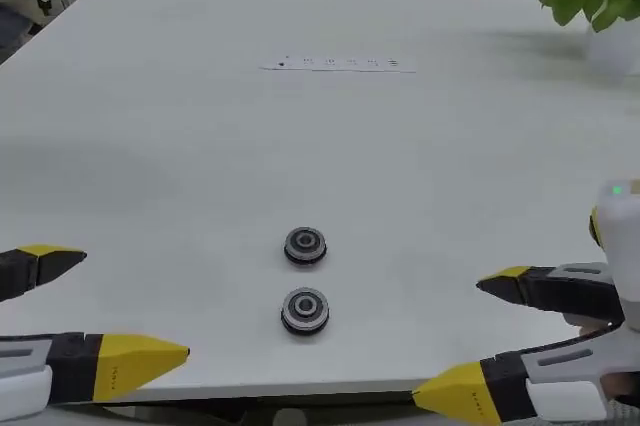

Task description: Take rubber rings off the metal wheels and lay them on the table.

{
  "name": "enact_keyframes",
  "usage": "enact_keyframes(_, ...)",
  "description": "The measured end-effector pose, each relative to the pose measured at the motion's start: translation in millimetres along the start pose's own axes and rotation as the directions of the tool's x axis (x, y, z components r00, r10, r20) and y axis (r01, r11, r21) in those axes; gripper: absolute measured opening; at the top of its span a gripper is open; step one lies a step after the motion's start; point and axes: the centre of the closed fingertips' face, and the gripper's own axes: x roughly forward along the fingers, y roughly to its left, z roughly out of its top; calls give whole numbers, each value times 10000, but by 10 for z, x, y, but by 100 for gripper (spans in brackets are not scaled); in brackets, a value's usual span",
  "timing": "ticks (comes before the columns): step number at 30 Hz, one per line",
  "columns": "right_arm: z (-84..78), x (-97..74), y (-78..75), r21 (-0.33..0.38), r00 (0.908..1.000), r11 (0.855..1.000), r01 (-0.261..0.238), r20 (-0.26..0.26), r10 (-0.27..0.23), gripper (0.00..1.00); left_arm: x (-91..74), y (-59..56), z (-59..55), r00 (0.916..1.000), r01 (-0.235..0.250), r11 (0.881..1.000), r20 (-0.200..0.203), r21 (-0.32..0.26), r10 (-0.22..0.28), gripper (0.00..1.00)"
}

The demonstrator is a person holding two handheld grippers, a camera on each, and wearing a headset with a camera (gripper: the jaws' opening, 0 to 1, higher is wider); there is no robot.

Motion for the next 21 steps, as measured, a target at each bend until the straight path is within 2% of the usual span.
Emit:
enact_keyframes(16, 8, 0, 2, 16, 10000, 10000, -32, 55, 32, 90, 3, 13, -6, 10000, -26, 10000, -15, -55, 26, 99)
enact_keyframes(21, 9, 3, -1, 10, 10000, 10000, -16, 43, 16, 90, 15, -45, -26, 9995, 301, 9992, -112, -243, -304, 99)
